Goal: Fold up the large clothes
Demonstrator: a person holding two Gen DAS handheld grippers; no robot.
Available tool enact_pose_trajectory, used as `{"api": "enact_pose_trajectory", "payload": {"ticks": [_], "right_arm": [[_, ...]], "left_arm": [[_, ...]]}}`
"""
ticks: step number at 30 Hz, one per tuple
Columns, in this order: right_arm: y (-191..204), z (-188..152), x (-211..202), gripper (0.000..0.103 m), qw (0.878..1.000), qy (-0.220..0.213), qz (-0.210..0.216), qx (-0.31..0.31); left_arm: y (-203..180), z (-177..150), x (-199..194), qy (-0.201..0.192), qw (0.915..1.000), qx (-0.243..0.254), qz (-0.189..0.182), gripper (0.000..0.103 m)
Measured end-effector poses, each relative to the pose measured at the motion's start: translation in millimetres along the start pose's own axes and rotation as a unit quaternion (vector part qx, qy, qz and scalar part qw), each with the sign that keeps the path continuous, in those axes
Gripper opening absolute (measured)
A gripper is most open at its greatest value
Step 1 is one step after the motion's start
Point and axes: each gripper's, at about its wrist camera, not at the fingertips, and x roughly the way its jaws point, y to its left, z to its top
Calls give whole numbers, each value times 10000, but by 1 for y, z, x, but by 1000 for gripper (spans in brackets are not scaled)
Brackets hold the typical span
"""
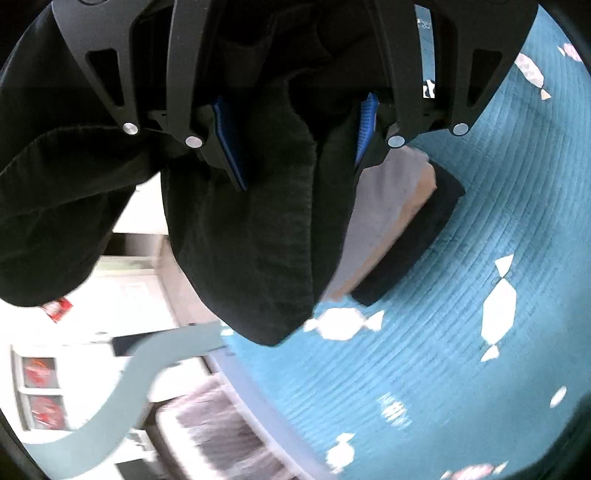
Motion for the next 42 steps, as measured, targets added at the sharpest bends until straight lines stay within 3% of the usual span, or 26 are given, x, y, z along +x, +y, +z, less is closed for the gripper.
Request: {"api": "enact_pose_trajectory", "payload": {"ticks": [3,6,11,16,21,25,33,36,38,41,42], "right_arm": [[-39,28,17,41,9990,-77,-190,389],[-63,45,29,43,9977,-104,-285,598],[-62,62,40,51,9973,-147,-441,570],[-66,50,33,60,9950,-303,-719,615],[-59,47,19,74,9885,-415,-1336,574],[-54,41,8,76,9814,-498,-1819,373],[-37,20,-31,79,9606,-1078,-2539,-335],[-31,7,-54,79,9450,-1496,-2862,-526],[-18,-11,-73,79,9174,-2140,-3268,-760],[24,-64,-95,79,8428,-3360,-3803,-1793],[42,-90,-92,79,8102,-3614,-3949,-2387]], "left_arm": [[26,12,32,61,9995,-281,148,53],[48,18,43,-24,9984,-568,-33,54],[53,22,31,-371,9971,-633,-178,59],[49,10,0,-776,9948,-535,-393,64],[47,-8,-28,-1197,9926,-182,-16,70],[57,-37,-44,-1529,9853,140,753,70],[102,-109,-54,-2037,9714,-199,1204,72],[108,-140,-52,-2189,9647,-180,1453,75],[112,-161,-49,-2323,9611,-237,1478,78],[122,-197,-42,-2537,9553,-514,1426,79],[124,-211,-39,-2606,9520,-598,1488,79]]}}
